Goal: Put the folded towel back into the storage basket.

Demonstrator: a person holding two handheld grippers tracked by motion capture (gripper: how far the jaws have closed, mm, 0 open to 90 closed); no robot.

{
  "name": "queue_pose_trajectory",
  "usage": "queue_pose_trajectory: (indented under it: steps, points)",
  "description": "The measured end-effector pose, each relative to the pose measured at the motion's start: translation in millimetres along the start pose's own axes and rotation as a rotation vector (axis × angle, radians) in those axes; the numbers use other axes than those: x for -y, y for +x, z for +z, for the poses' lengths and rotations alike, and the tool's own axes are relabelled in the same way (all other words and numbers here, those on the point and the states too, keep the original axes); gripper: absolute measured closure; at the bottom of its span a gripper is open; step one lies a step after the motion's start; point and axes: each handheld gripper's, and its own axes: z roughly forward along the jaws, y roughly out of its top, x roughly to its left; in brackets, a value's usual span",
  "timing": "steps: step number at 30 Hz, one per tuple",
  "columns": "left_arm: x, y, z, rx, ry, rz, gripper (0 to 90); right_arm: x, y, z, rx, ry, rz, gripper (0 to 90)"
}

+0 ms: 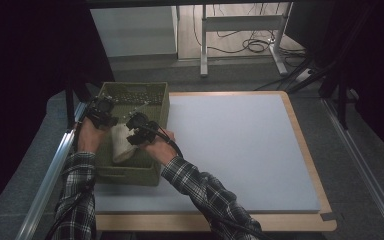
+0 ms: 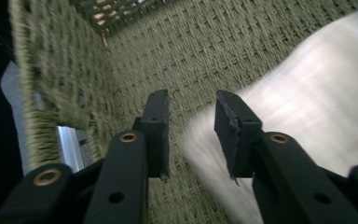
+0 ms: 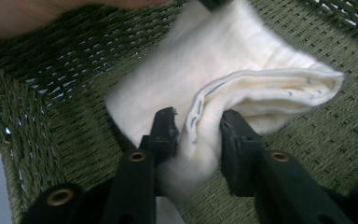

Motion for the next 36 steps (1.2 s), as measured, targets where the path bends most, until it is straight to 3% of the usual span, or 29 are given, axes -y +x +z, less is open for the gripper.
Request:
queue_pose_trajectory:
  steps: [10,20,31,36]
  points:
    - [0.4,-0.9,-3.4,0.031,-0.030,-0.032,60.1,-1.4,-1.7,-9.1,-0.015,-0.039,-0.012,54.9]
    - [3.2,-1.0,-7.5,0.057,-0.051,-0.069,49.9,3.4,-9.2,-24.8,-0.016,-0.077,-0.015,44.5]
    - [4.8,-3.3,-17.1,0.111,-0.119,-0.133,37.8,15.5,-21.1,-39.0,-0.027,-0.125,-0.022,35.4]
    - [5.5,-5.7,-23.9,0.169,-0.178,-0.176,30.1,20.2,-25.0,-46.4,-0.026,-0.142,-0.028,32.4]
